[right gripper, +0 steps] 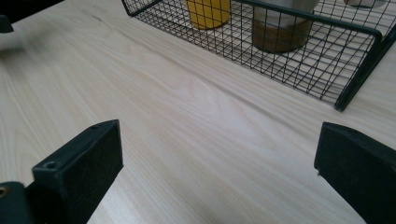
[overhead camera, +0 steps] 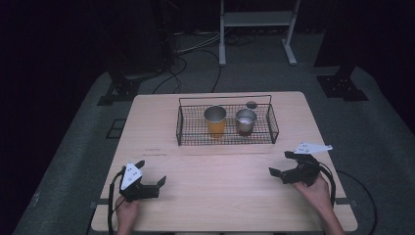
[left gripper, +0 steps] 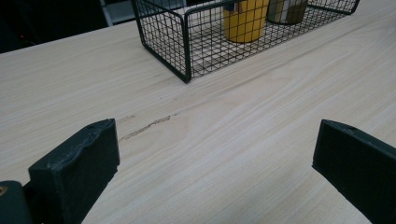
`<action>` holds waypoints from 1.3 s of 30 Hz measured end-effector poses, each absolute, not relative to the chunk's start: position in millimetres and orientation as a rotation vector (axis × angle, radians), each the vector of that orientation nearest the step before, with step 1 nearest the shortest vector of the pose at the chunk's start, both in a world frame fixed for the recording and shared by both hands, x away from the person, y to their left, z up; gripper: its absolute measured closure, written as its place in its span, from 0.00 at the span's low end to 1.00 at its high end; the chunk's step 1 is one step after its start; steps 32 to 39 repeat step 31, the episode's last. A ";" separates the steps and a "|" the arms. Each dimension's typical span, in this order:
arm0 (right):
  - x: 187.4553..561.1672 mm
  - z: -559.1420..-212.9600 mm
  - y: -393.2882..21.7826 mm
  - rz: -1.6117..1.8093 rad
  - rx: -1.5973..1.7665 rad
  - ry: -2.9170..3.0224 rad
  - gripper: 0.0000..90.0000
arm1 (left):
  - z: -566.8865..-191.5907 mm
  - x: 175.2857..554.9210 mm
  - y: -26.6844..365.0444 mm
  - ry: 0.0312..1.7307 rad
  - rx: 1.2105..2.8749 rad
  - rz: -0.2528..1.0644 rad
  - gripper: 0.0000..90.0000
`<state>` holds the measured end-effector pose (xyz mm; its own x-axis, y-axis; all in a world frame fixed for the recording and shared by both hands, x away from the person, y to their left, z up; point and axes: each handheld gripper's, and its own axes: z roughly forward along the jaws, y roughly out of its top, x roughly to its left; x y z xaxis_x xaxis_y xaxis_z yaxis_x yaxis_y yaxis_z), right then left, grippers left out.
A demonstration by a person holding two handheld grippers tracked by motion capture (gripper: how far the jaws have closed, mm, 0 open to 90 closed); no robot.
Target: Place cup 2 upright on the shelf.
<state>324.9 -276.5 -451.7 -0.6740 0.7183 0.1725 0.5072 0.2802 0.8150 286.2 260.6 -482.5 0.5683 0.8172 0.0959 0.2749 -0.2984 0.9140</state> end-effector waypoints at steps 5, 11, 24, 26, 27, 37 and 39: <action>318.1 -458.4 -280.4 1.363 1.155 2.291 0.00 | -482.5 286.2 260.5 0.891 1.844 0.711 0.00; 308.9 -464.0 -282.7 1.378 1.167 2.255 0.00 | -482.5 286.1 260.2 0.888 1.846 0.714 0.00; 291.4 -470.9 -279.9 1.367 1.172 2.196 0.00 | -482.6 286.0 259.9 0.887 1.845 0.716 0.00; 288.5 -472.1 -280.2 1.350 1.164 2.188 0.00 | -482.5 286.1 260.1 0.888 1.845 0.714 0.00; 287.4 -472.7 -280.8 1.357 1.168 2.179 0.00 | -482.5 286.2 260.1 0.888 1.845 0.714 0.00; 282.0 -474.0 -280.8 1.380 1.174 2.145 0.00 | -482.5 286.7 260.2 0.890 1.845 0.712 0.00; 282.0 -474.0 -280.8 1.380 1.174 2.145 0.00 | -482.5 286.7 260.2 0.890 1.845 0.712 0.00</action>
